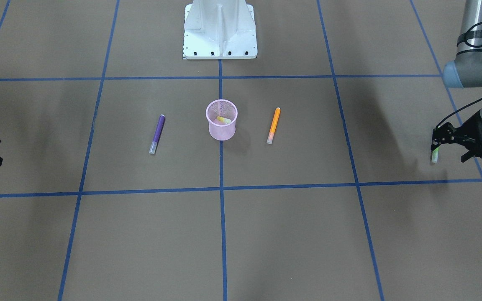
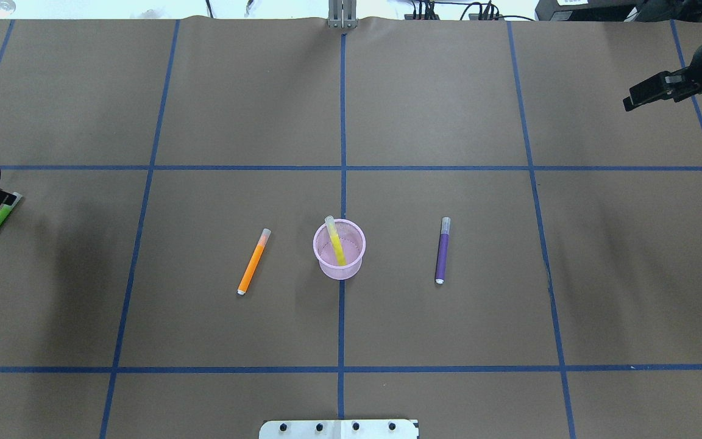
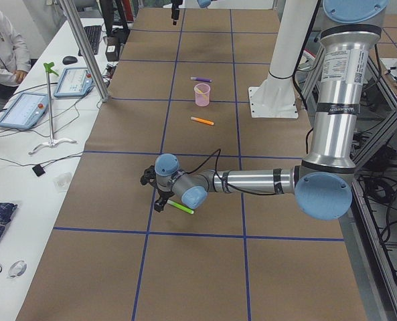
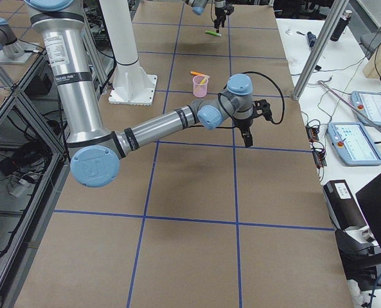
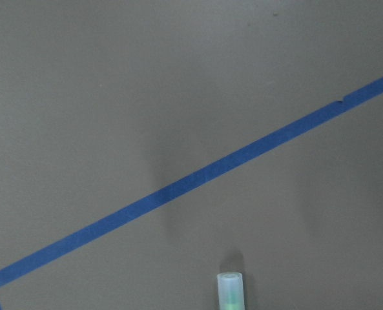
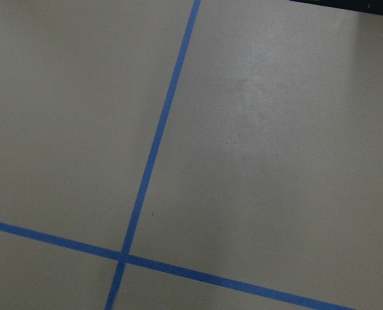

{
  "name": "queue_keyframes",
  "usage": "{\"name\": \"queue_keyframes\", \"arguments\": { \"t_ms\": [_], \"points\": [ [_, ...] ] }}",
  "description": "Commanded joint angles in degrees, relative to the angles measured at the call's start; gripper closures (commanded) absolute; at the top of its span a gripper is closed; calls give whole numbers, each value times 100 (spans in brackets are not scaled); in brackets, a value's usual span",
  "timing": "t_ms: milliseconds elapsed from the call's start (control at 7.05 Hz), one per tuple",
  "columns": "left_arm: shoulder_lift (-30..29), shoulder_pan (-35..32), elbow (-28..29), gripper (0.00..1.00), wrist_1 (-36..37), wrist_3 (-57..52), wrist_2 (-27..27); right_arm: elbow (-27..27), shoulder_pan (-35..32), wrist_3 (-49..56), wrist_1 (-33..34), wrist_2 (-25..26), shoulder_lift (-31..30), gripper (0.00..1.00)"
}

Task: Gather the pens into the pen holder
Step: 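Close the left gripper on the green marker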

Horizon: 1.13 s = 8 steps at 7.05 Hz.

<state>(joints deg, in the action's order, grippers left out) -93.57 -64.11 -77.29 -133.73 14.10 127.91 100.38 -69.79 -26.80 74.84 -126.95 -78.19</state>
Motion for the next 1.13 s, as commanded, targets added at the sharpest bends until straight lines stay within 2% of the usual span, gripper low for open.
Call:
{"name": "queue_keyframes", "arguments": {
  "t_ms": [0,142,284,993],
  "points": [
    [50,117,39,15,-231,22,-20,-27,-61,87,-22,-49,-56,0],
    [50,144,39,36,-232,22,-20,-27,-61,95,-31,-49,-73,0],
    [50,162,47,48,-232,22,-29,-27,-52,87,-31,-49,-74,0],
    [261,258,3,51,-250,31,-20,-36,-52,95,-31,-40,-74,0]
  ]
}}
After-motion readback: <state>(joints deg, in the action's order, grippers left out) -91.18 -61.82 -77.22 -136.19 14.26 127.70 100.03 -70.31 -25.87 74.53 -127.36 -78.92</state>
